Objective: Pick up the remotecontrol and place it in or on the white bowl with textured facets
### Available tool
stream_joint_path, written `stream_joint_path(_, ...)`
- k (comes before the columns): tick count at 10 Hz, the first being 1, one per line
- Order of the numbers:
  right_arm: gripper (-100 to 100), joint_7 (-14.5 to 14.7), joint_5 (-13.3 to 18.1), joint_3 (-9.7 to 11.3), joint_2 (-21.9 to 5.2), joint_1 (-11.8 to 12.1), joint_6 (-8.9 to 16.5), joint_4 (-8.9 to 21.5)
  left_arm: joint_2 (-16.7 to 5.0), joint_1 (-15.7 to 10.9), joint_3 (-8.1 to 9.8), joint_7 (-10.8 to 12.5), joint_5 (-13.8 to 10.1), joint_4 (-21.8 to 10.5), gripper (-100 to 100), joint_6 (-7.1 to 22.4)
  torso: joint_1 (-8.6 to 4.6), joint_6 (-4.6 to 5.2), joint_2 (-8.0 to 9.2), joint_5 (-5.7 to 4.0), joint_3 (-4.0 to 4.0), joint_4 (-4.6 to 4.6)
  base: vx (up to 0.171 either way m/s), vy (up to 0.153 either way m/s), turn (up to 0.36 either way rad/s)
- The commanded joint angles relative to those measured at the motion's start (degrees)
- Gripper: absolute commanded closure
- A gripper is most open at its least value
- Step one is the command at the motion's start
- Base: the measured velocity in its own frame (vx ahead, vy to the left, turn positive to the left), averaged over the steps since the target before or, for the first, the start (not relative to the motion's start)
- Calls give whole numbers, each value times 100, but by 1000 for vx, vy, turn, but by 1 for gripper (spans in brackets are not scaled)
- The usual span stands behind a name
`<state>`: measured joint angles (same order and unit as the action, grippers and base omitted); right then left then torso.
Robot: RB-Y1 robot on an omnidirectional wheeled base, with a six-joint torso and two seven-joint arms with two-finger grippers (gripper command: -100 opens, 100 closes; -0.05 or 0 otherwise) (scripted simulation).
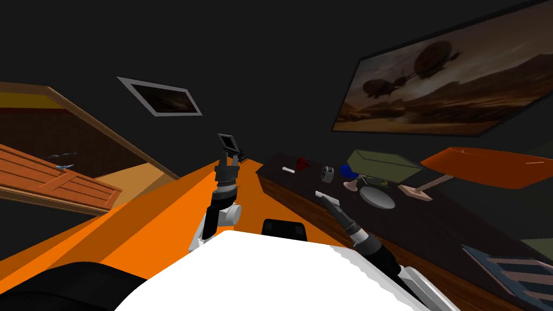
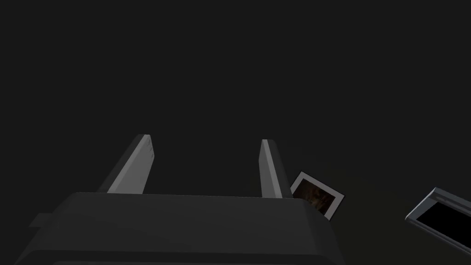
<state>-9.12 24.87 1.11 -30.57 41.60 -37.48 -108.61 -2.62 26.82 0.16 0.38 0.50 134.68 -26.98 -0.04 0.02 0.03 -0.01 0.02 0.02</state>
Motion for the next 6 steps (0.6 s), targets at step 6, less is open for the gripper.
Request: stream_joint_path(6, -100, -222, 760, 39, -745, 363, -38, 900, 0, 0, 0, 0, 0, 0, 0, 0, 0, 1, -4, 0, -2, -1, -2, 8, 224)
